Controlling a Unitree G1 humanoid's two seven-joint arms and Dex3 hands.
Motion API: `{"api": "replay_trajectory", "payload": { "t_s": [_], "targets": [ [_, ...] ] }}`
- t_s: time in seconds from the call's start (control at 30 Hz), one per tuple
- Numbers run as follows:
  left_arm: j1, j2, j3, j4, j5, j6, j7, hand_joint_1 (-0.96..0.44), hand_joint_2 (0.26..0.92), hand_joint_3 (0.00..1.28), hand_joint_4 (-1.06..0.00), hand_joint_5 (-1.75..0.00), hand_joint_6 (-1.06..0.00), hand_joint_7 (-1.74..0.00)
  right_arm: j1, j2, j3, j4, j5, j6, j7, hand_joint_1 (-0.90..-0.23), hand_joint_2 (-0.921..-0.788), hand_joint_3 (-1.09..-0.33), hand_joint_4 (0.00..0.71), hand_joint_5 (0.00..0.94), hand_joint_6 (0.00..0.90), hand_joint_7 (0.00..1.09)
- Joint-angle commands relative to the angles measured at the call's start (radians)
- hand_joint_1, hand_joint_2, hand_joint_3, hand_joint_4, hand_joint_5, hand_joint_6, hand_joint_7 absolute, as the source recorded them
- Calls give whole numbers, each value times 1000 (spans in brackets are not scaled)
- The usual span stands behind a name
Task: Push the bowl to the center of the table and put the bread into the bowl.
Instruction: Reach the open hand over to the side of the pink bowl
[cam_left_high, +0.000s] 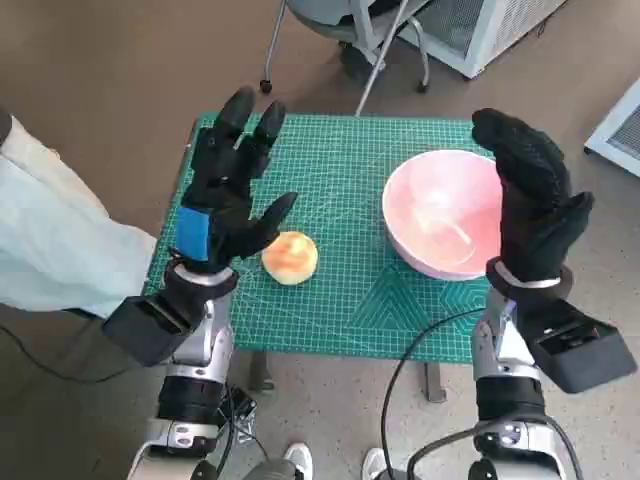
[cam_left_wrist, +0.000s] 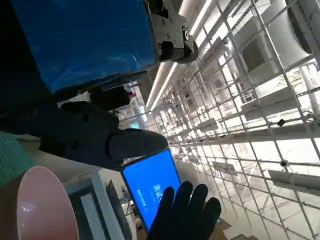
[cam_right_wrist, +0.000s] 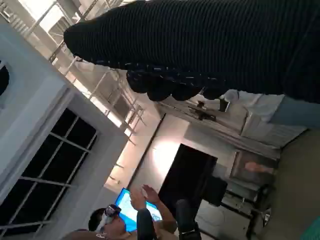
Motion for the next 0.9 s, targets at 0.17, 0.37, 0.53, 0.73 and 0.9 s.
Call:
{"api": "replay_trajectory", "payload": {
  "t_s": [0.17,0.37,0.53,0.73,0.9],
  "targets": [
    [-3,-3,1,9,-9,1,-9,-336,921,331,-295,-2,-84,-382,21,-6,0,27,-16,-2,-3,-584,-921,-790,321,2,30,743],
    [-5,-7,-3,3,-7,8,-8,-334,921,331,-296,-2,-86,-381,23,-7,1,28,-22,1,-8,-584,-921,-792,321,2,30,742],
    [-7,-6,-4,4,-10,12,-11,-332,921,334,-294,-1,-89,-384,25,-9,0,26,-22,4,-7,-585,-921,-794,321,2,31,741],
    [-9,-4,-1,7,-9,12,-13,-334,921,337,-293,-1,-88,-389,28,-18,-4,24,-22,6,-8,-587,-921,-796,321,2,31,740],
    [-8,-1,2,6,-9,13,-13,-338,921,338,-292,0,-86,-393,31,-46,-25,23,-2,10,-2,-584,-921,-803,319,0,18,760]
  ]
}}
